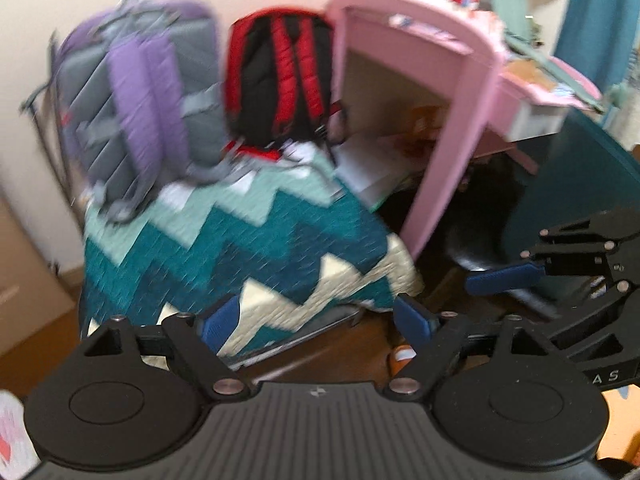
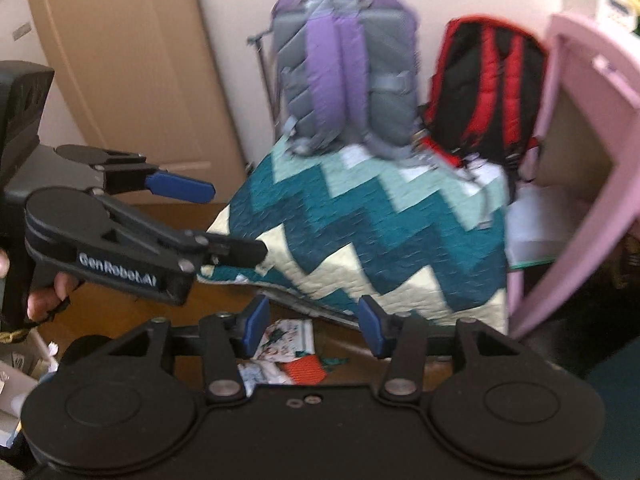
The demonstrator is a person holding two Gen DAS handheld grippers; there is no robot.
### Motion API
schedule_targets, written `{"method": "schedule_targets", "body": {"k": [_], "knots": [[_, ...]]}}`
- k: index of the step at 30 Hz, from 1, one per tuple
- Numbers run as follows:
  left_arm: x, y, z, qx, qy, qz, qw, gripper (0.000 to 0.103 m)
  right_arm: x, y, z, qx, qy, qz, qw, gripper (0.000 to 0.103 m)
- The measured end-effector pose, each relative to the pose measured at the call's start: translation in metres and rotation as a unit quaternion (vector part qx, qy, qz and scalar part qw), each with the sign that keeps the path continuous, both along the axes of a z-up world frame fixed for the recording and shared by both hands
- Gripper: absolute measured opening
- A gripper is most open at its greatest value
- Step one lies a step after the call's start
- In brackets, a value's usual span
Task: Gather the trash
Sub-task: 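Turn both open tools back toward the trash under the bed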
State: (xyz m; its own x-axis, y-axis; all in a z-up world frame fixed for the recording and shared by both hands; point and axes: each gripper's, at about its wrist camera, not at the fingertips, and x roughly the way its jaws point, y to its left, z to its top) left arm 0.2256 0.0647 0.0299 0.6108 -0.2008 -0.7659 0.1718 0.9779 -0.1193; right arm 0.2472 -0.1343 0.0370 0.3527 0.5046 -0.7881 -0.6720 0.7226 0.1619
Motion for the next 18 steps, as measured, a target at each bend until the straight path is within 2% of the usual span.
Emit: {"method": "schedule_targets", "body": {"k": [6,10,18], "knots": [[0.013,0.059,-0.064,-0.001,0.023,0.055,0.9982,0.085,0.014,0.045,-0.071,-0.005,0.036,0.020,0.999,0.050],[0.022,0.094,-0.118,-0.004,0.043,0.089,0.9951,0.085,0.023,0.073,-0.124,-0.014,0.066,0.023,0.997,0.050],[0.043,0.147,-0.230,0.014,0.102,0.121,0.9874,0.085,0.044,0.128,-0.234,-0.040,0.126,0.000,0.991,0.050]]}}
